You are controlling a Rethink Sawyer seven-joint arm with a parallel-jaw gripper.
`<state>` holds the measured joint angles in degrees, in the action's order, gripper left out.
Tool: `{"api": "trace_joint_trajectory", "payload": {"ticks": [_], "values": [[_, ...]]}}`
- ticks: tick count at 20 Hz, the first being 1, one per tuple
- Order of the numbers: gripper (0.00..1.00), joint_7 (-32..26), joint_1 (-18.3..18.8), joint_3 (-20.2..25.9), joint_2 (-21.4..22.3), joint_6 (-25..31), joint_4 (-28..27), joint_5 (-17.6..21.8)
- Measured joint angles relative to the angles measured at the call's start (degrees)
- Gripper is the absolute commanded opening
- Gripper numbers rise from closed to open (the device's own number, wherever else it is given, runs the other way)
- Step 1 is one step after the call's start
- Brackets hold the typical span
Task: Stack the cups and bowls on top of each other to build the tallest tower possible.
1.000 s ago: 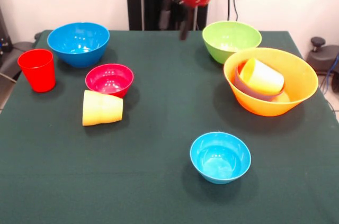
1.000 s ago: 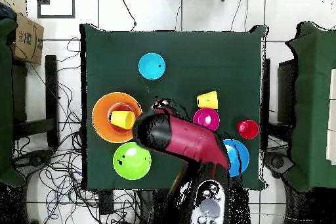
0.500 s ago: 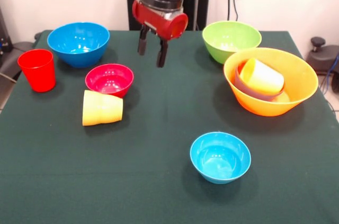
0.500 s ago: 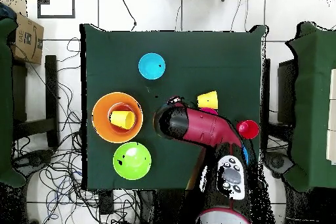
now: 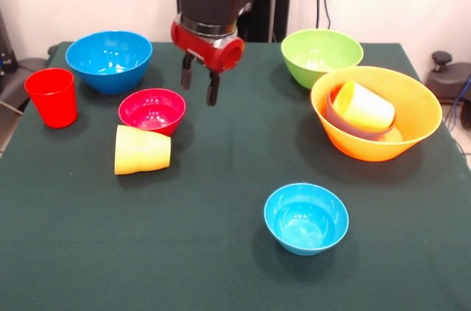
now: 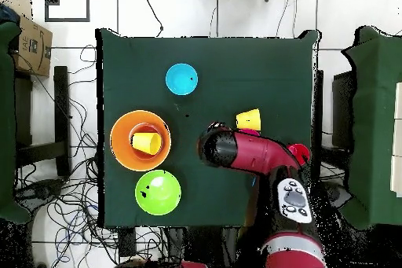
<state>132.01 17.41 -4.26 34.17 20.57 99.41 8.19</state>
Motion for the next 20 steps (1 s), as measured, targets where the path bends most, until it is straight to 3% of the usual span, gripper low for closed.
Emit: {"api": "trace_joint_trajectory", "payload": {"ticks": [6,11,20], "values": [[1.00,-0.02,5.45,4.27,0.43,0.00,0.07,3.86],[1.00,-0.02,9.44,8.81,2.87,0.08,0.58,4.72],[1.00,-0.02,10.22,13.66,7.78,1.09,0.69,4.76]]}}
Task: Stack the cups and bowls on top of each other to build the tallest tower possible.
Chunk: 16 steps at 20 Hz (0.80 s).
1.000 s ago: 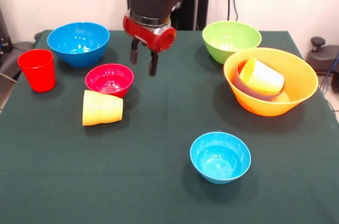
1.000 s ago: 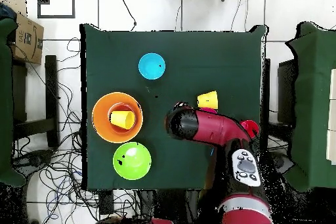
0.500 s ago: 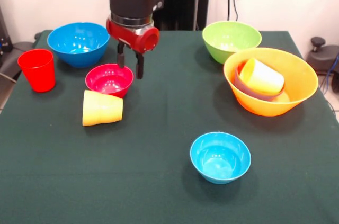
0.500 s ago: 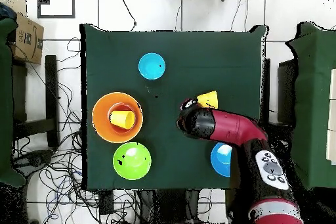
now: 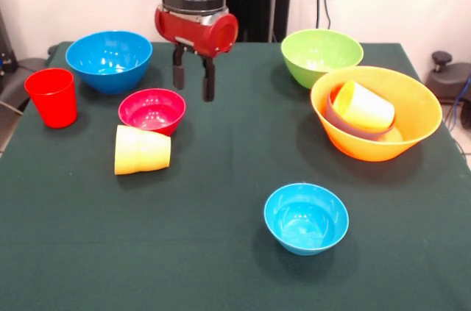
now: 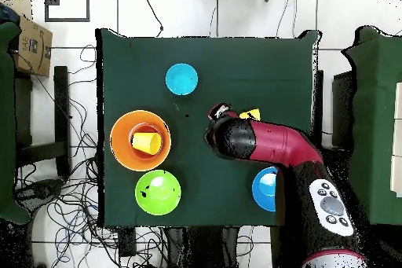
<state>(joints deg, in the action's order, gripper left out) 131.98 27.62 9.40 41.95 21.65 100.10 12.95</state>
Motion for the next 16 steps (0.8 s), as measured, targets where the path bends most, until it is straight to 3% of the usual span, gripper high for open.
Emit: {"api": "trace_joint_trajectory", "payload": {"ticks": [16], "values": [[1.00,0.00,-0.95,2.31,0.56,-0.01,0.66,2.68]]}}
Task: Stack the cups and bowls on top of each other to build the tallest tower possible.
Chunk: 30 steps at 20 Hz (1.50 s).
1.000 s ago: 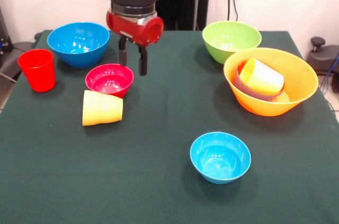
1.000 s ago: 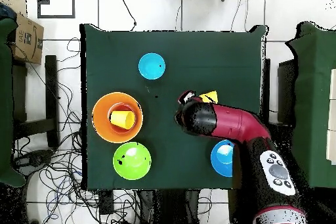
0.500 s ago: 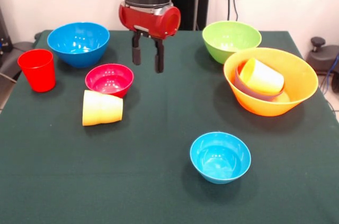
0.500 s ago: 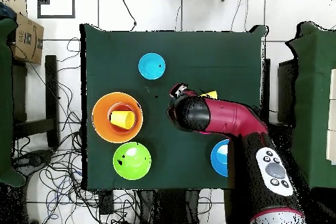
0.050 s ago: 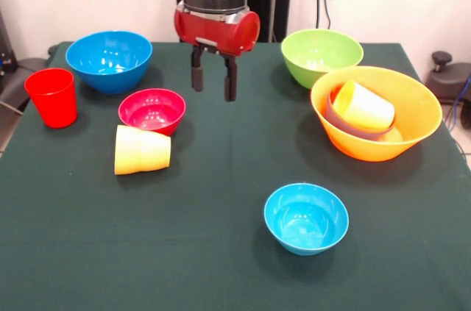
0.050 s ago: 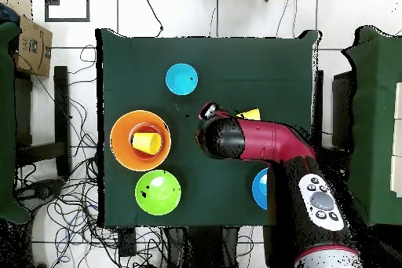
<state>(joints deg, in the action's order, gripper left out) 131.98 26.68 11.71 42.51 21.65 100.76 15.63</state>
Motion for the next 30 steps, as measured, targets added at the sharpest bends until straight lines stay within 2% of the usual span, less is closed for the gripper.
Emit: {"api": "trace_joint_trajectory", "payload": {"ticks": [6,10,15,23,30], "values": [[1.00,0.00,-1.82,0.07,0.15,0.01,0.62,0.15],[1.00,0.00,-1.69,0.16,0.15,0.01,0.81,0.22],[1.00,0.00,0.08,0.48,0.16,0.01,0.91,0.84],[1.00,0.00,6.70,1.72,-0.08,-0.01,0.88,4.26],[1.00,0.00,8.27,1.98,-1.37,-0.01,0.68,7.58]]}}
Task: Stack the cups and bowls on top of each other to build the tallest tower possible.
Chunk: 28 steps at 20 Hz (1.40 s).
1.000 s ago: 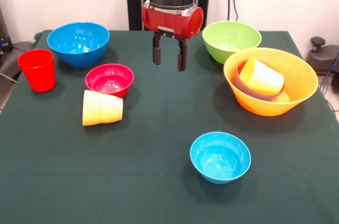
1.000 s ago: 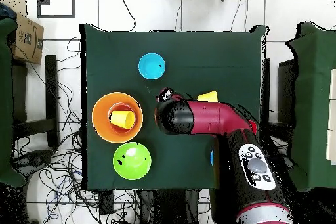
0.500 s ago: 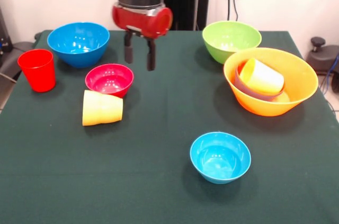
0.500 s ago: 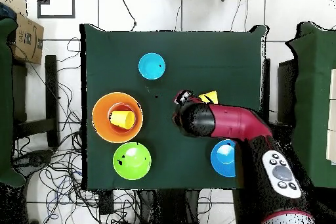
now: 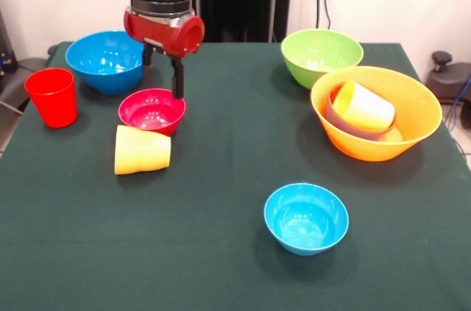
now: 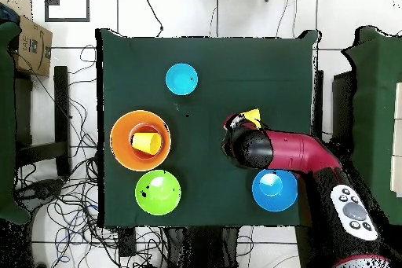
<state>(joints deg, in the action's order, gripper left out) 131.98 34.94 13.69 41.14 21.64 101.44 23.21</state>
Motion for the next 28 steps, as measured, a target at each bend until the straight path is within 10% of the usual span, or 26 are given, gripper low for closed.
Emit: {"api": "trace_joint_trajectory", "payload": {"ticks": [28], "values": [[1.00,0.00,-2.93,0.15,-9.20,-1.19,-1.90,5.00]]}}
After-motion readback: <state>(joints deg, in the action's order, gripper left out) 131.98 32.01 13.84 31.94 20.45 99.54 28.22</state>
